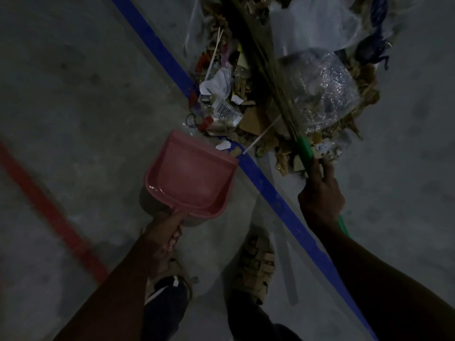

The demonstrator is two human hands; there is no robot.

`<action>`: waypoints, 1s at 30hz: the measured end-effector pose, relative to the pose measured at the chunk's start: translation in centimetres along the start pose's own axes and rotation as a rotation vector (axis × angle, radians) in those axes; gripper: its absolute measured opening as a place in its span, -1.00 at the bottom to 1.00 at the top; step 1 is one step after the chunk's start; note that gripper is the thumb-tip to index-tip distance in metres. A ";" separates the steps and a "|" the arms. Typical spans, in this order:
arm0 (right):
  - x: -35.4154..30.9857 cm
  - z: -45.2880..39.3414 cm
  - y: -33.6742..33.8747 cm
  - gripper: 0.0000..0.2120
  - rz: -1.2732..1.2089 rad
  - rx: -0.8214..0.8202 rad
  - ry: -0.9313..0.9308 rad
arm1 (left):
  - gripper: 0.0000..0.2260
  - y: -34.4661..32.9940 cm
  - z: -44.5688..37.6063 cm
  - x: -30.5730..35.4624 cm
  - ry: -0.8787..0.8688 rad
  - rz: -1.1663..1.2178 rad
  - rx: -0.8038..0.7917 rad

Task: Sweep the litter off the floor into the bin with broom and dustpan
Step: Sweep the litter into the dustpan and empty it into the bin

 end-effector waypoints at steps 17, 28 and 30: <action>1.0 1.7 -4.2 -0.34 0.003 -0.144 0.197 | -0.71 -1.5 -2.9 3.6 -0.083 -0.156 -0.071; 2.2 0.1 -0.8 -0.35 -0.089 0.175 0.128 | -0.66 -1.2 -4.8 4.8 -0.087 -0.228 -0.083; 2.9 -1.5 -0.4 -0.28 -0.039 0.167 0.054 | -0.68 -1.6 -4.7 4.8 -0.098 -0.248 -0.070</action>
Point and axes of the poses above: each hand's wrist, its own z-axis away from the middle knuckle, its own y-axis out of the back of the hand, x = y × z, the point moved 3 cm from there along -z, towards the middle knuckle, and after that the axes turned 4 degrees about -x, right-handed, at the moved point
